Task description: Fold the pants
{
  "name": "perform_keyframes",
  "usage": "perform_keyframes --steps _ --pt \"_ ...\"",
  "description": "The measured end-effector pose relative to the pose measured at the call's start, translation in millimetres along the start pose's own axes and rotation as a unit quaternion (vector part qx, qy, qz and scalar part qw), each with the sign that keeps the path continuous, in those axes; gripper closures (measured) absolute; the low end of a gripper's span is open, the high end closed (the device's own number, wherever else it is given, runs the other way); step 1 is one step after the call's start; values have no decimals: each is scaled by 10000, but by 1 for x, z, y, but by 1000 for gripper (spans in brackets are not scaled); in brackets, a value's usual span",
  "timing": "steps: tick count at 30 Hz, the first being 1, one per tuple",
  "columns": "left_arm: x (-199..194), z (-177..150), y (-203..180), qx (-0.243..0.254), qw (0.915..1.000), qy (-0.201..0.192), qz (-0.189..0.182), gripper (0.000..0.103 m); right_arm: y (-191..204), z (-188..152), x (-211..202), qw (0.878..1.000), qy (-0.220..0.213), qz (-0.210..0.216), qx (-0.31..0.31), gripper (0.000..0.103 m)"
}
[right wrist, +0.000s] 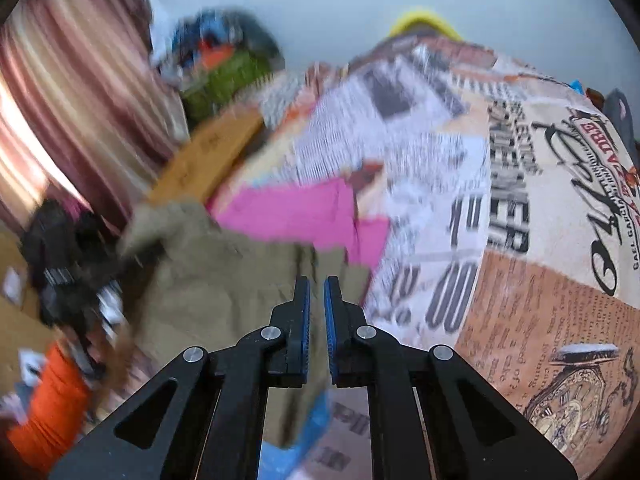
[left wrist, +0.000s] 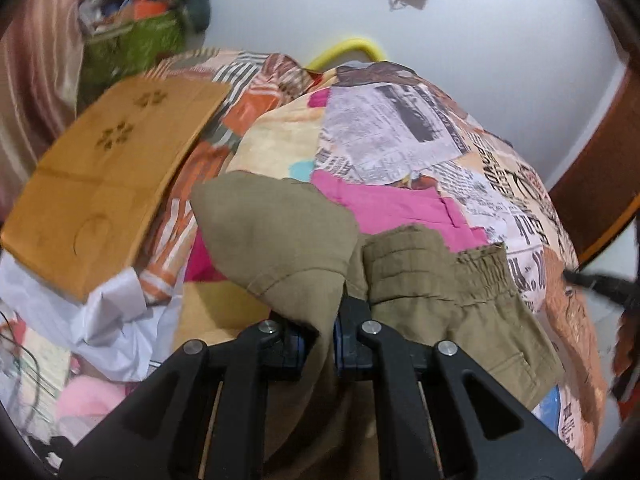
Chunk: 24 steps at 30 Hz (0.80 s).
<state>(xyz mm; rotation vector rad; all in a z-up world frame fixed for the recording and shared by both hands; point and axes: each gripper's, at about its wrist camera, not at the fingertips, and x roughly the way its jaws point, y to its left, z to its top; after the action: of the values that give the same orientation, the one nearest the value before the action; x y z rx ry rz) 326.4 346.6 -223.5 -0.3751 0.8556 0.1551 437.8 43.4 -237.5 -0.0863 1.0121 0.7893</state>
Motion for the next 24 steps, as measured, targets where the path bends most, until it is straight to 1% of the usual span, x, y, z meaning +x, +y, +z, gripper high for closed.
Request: perform_keyframes --steps 1,2,3,5,6,7,8,9,10,14,17,21,22,23,24 --pt "1 -1 5 -84 9999 24 -69 94 0 -3 10 9998 174 15 -39 92" --pt "3 -2 12 -188 9997 55 -149 94 -1 -5 18 9995 298 61 -29 86" --pt "4 -3 15 -227 9996 66 -183 94 -1 -7 25 9992 373 109 -4 83" --pt "6 -4 17 -252 9995 68 -199 93 1 -10 31 9991 384 196 -17 67" --pt "6 -5 17 -235 9996 60 -176 93 3 -9 33 9992 351 189 -41 61" --pt "7 -7 16 -192 9997 44 -132 93 5 -9 33 9994 300 162 -54 50" --pt "8 -5 14 -165 9998 34 -106 93 8 -9 33 9995 252 147 -84 42" --pt "8 -6 12 -123 9999 17 -68 93 12 -11 33 9995 251 141 -115 39" --pt "8 -6 11 -90 10000 1 -41 93 14 -11 35 9994 293 115 -140 39" --pt "7 -6 8 -36 10000 -18 -4 93 14 -13 58 9971 740 -118 -162 39" --pt "6 -7 8 1 10000 -21 34 93 12 -14 70 9965 787 -187 -223 38" --pt "6 -7 4 96 9999 -31 126 93 9 -8 80 9964 802 -114 -265 38" --pt "6 -7 4 125 9998 -33 126 93 9 -7 83 9965 804 -86 -228 43" --pt "5 -8 2 167 9998 -50 139 93 7 -7 86 9965 822 -8 -129 52" --pt "4 -9 0 206 9996 -55 166 93 7 -7 87 9965 834 39 -85 56"
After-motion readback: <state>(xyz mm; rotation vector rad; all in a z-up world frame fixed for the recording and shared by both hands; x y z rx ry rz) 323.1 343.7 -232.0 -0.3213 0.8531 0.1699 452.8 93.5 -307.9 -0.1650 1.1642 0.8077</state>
